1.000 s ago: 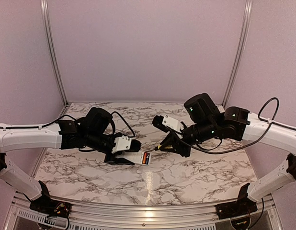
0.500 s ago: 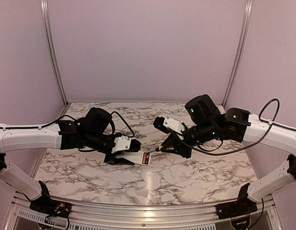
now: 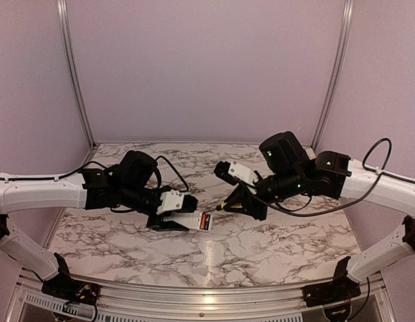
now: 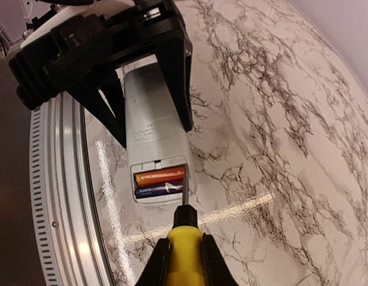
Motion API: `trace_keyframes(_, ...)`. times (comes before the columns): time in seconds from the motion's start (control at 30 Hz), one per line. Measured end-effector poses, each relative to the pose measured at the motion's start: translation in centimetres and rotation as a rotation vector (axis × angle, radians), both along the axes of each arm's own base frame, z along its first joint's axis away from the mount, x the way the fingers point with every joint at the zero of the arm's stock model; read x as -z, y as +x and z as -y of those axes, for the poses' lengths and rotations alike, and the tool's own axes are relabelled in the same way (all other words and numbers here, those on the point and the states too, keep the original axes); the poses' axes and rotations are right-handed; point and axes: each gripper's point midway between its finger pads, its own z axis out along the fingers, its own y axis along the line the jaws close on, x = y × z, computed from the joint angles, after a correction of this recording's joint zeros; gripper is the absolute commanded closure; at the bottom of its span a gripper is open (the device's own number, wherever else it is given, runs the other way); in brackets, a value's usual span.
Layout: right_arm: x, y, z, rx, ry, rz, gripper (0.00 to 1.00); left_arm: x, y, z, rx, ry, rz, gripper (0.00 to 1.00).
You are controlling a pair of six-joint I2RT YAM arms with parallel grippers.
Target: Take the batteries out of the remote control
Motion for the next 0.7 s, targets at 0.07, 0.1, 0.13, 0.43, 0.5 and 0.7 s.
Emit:
trace_keyframes(0.07,-0.11,0.04,-0.09,0.003,0.006,-0.001,1.0,-0.04,0.01,0.02,0.001,-0.002,0.0,1.0)
trace_keyframes(0.1,-0.12,0.05,-0.15,0.002,0.009,-0.002,1.0,-0.06,-0.02,0.05,0.003,-0.004,0.0,1.0)
trace_keyframes(0.13,-0.17,0.04,-0.25,0.001,0.013,-0.003,1.0,-0.12,-0.02,0.1,0.004,-0.007,0.001,1.0)
trace_keyframes(0.43,-0.2,0.06,-0.33,0.003,0.017,-0.005,1.0,-0.21,-0.01,0.16,0.004,-0.011,0.001,1.0)
trace_keyframes(0.5,-0.17,0.06,-0.31,0.003,0.016,-0.005,1.0,-0.19,-0.01,0.15,0.004,-0.011,0.0,1.0)
trace_keyframes(0.7,0.21,-0.06,-0.11,0.002,0.01,-0.007,1.0,0.07,-0.09,0.06,0.004,-0.006,-0.003,1.0)
